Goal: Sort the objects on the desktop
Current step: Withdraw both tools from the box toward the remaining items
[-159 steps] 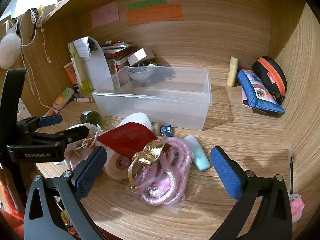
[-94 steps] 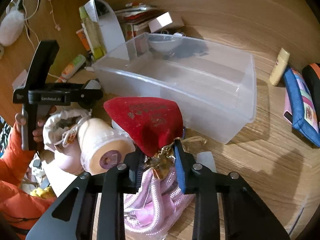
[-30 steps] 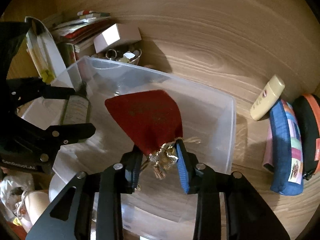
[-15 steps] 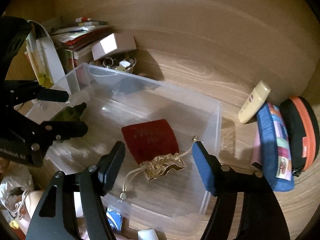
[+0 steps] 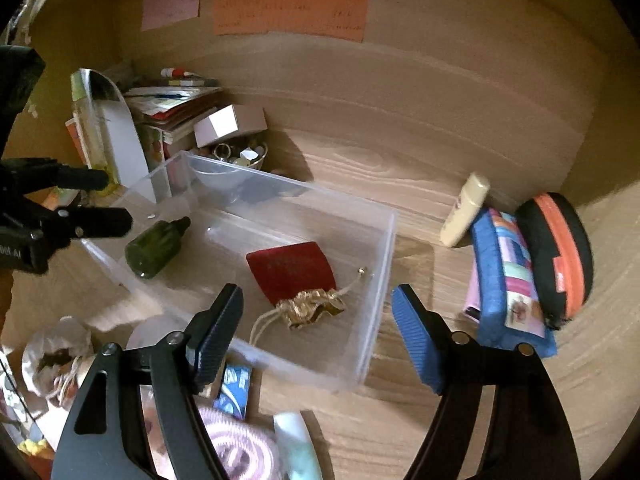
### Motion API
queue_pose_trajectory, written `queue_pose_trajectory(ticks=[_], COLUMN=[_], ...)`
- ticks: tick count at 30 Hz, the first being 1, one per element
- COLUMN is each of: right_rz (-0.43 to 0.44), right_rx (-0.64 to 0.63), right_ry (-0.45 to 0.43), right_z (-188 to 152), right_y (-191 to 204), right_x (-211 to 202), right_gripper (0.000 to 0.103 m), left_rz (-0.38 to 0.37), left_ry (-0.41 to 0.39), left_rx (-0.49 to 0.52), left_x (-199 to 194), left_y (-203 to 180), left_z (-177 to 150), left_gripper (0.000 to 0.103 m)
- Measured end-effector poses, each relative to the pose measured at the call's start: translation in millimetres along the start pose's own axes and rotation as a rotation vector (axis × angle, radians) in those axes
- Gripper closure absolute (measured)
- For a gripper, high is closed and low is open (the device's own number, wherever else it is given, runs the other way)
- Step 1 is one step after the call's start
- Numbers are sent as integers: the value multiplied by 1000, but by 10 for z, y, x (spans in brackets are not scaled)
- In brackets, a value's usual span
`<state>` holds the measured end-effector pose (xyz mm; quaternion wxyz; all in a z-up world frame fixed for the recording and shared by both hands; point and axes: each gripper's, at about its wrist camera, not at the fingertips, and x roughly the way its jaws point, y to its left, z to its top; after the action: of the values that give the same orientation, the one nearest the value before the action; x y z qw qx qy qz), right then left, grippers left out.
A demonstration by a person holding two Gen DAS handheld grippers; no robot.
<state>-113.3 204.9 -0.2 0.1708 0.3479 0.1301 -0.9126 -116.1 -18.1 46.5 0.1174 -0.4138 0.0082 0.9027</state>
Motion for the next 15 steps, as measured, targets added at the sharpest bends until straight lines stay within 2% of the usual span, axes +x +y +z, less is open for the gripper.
queue_pose_trajectory(ticks=[4,10,15], right_rz=[-7,2,7], right_rx=[0,9,26], right_ry=[-14,-10,23], right_z=[-107,-324,-564], right_y=[-32,-94,-139], right_x=[-144,-273,-290], right_gripper=[22,22,22], left_rz=[11,25,67], left_ry=[-13,-6,11], left_rx=[-7,-16,7], left_x=[-147,-306,-446], left_y=[20,25,17], left_z=[-128,-420,-791], left_gripper=[14,13,13])
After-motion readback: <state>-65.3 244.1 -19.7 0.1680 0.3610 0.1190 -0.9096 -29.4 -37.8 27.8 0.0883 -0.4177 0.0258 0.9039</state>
